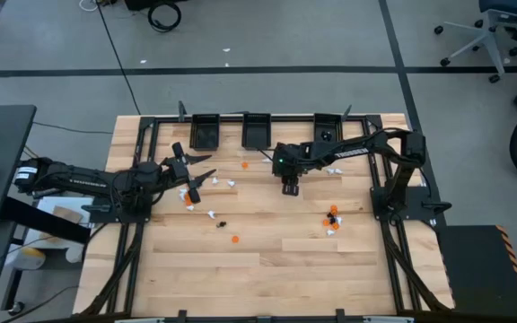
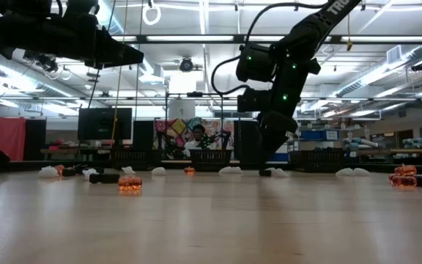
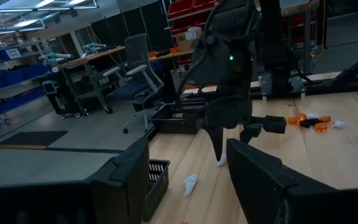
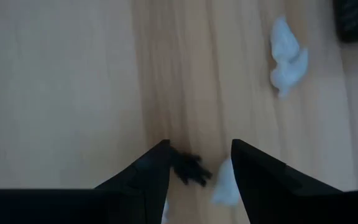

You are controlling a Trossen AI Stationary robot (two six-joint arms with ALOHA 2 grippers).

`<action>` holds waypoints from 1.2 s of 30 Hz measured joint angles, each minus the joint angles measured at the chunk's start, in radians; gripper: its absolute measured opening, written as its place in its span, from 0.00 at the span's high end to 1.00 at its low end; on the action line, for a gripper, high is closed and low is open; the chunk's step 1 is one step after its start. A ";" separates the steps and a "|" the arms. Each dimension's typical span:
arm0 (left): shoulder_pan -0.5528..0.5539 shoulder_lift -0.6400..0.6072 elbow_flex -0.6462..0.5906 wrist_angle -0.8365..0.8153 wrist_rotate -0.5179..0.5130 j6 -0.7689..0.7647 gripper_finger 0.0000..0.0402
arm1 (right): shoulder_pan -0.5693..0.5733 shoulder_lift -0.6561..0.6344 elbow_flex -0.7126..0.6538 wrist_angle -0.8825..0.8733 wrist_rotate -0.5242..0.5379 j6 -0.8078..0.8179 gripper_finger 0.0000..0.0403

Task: Sort Halloween decoration
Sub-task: Put the black voodoo toy into the right black bin

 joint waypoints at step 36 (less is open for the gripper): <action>0.000 0.000 0.000 -0.016 0.000 -0.006 0.52 | -0.018 0.060 0.057 -0.156 -0.006 -0.109 0.88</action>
